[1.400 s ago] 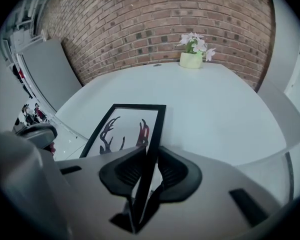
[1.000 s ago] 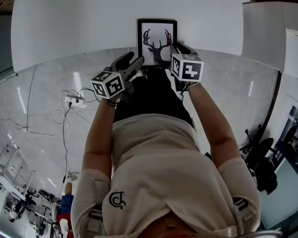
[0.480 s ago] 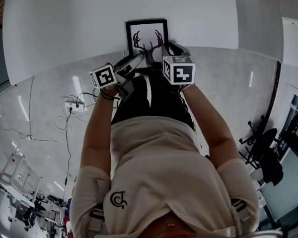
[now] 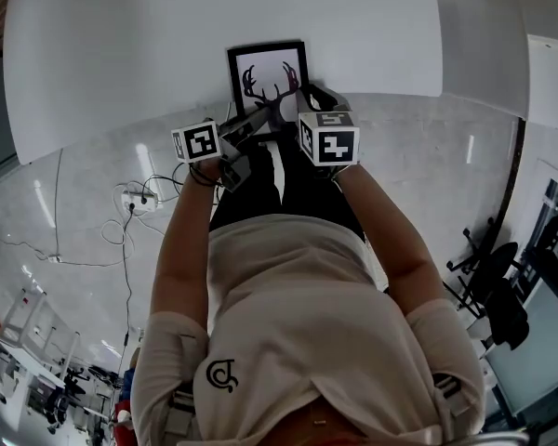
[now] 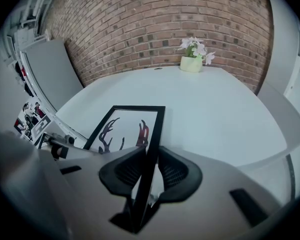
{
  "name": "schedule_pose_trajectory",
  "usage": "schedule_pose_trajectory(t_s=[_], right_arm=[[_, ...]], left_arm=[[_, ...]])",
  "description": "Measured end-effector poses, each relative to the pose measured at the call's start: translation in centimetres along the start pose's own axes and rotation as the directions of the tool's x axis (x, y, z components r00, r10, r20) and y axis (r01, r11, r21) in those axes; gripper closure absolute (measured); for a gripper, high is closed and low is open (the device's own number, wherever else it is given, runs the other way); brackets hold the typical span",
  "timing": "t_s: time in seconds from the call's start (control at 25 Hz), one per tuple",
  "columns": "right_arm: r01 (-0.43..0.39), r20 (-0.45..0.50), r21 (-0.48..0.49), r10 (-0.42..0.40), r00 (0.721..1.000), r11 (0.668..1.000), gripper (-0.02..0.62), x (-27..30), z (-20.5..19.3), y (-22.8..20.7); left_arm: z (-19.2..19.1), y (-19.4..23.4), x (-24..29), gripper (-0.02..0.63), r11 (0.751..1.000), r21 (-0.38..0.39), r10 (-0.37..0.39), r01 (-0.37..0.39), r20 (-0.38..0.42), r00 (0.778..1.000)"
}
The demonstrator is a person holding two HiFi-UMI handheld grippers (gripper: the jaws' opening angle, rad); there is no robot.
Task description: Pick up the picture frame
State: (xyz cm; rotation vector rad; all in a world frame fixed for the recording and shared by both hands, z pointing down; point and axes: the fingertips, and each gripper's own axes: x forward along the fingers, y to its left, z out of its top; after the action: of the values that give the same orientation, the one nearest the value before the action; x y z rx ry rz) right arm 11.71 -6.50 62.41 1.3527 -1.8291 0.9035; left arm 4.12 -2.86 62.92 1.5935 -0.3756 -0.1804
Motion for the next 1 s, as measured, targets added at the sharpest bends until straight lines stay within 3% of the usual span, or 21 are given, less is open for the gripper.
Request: schedule_pose_trajectory(t_s=[0.4,0.64,0.84,1.0], right_arm=[[0.002,-0.003,0.001,-0.002,1.000,1.000,0.481,0.0,0.0,-0.3],[-0.016,0.065,-0.037,0.018,0.998,0.999,0.507,-3.1,1.5,-0.2],[-0.042,0.115,-0.048,0.047,0.992,0.998,0.549,-5.3,3.1,-0.2],[-0.052,0.173,-0.059,0.062,0.983,0.997,0.577,-8.3,4.0,-0.6]], left_arm=[[0.0,-1.0,-0.2,0.580,0.998,0.053,0.035,-0.037,0.048,0.998],[-0.1,-2.8,-1.1,0.583,0.964,0.226,0.131,-0.136,0.039,0.991],[1.4,-6.2,-1.8,0.583,0.963,0.245,0.088,-0.116,0.122,0.989],[2.3,-10.1,-2.1,0.583,0.931,0.337,0.068,-0.139,0.214,0.974]])
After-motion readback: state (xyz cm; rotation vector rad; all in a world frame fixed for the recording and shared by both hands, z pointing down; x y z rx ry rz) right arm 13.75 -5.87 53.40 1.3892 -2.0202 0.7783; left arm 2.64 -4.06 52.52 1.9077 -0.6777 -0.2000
